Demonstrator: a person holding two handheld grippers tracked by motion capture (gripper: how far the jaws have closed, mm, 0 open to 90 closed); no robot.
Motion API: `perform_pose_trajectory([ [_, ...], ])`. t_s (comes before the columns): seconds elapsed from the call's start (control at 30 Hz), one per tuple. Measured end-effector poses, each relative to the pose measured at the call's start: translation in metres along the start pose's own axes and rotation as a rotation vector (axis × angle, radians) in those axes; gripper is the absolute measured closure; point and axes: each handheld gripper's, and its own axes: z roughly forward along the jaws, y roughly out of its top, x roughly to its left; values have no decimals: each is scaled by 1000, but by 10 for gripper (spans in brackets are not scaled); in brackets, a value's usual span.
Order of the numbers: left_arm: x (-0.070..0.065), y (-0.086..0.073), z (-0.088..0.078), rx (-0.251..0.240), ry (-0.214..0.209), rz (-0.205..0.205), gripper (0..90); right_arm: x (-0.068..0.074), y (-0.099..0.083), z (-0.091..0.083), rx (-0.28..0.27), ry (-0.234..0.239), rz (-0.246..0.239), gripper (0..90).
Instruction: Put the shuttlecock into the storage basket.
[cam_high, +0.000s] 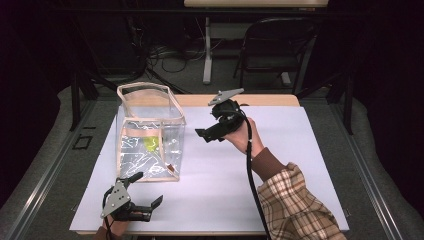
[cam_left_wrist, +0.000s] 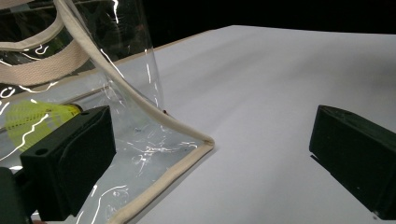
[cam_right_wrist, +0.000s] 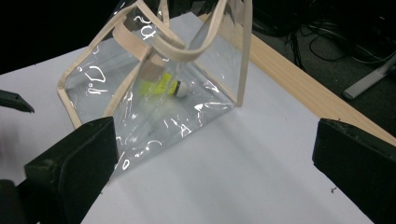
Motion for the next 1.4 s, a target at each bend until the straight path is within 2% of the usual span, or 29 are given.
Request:
perform_pose_trajectory([
  [0.67,0,0,0,3,1,0,3,-2,-59,-35,6,-57,21,0],
  [1.13,0,0,1,4,0,0,3,1,-96,-48,11,-79,48,0],
  [1.4,0,0,1,5,2,0,3,8,-118,-54,13,-91,59,0],
])
